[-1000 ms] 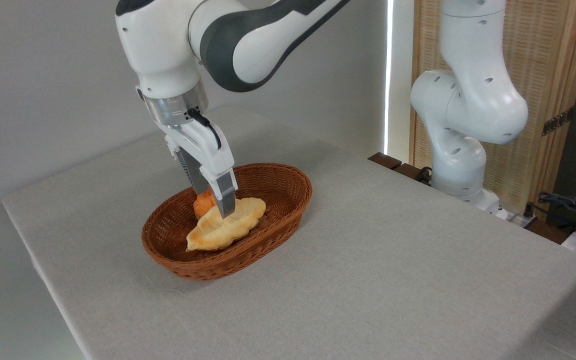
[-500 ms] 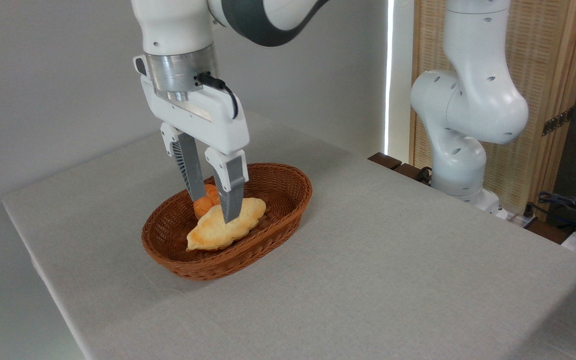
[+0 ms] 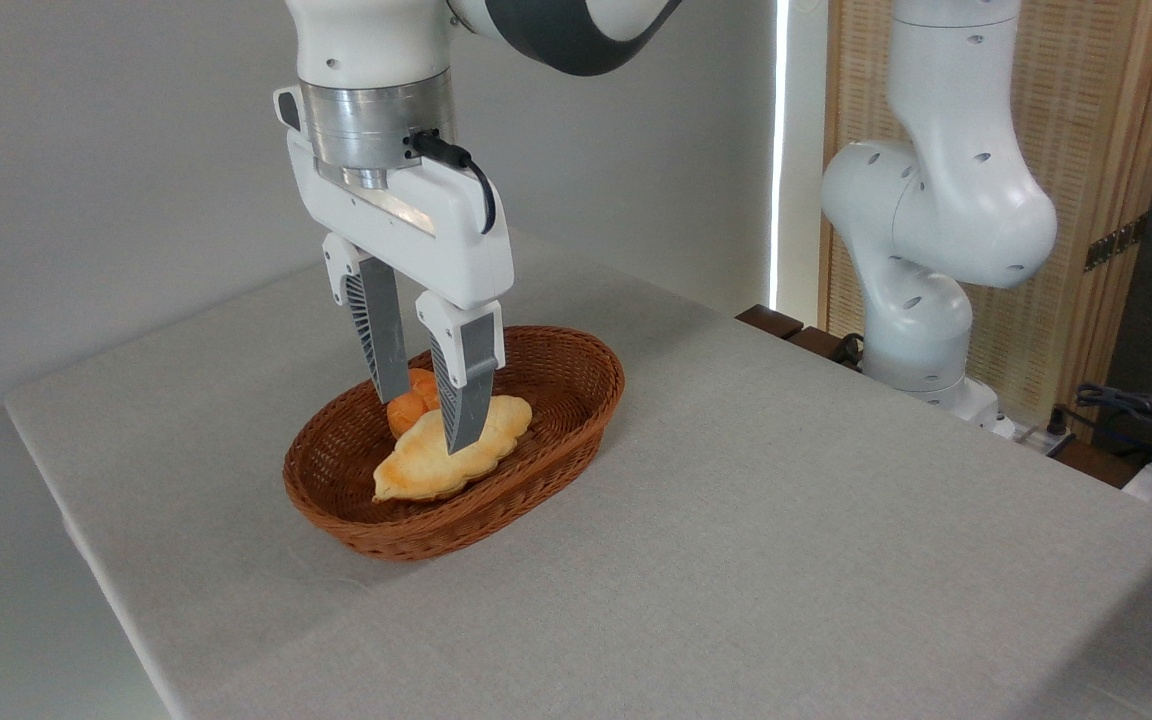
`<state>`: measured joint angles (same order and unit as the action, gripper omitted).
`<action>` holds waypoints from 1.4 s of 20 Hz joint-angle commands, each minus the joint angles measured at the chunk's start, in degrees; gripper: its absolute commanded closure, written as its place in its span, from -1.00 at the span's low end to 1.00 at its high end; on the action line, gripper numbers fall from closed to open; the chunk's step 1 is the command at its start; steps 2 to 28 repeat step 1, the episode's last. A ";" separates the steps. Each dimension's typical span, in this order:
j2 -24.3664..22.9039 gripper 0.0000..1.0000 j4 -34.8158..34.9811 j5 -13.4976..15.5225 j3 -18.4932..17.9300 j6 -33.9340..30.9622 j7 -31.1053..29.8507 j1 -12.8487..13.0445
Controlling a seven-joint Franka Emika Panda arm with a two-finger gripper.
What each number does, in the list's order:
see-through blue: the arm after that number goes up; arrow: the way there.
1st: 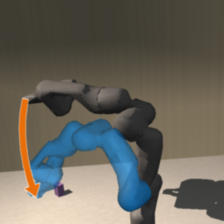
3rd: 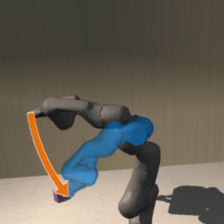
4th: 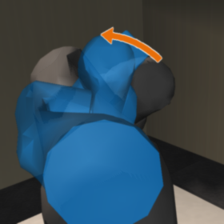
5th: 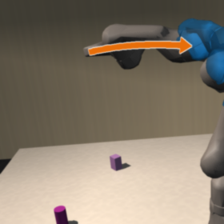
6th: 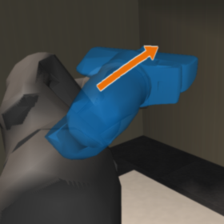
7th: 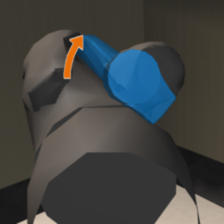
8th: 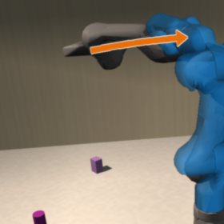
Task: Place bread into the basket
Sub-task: 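Open the gripper and raise it above the basket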
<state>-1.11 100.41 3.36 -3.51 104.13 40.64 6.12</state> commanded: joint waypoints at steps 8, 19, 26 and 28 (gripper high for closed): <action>-0.04 -1.00 -0.92 1.12 -0.79 -1.03 1.46 0.38; -0.04 -1.00 -0.92 1.12 -0.79 -1.03 1.46 0.38; -0.04 -1.00 -0.92 1.12 -0.79 -1.03 1.46 0.38; -0.04 -1.00 -0.92 1.12 -0.79 -1.03 1.46 0.38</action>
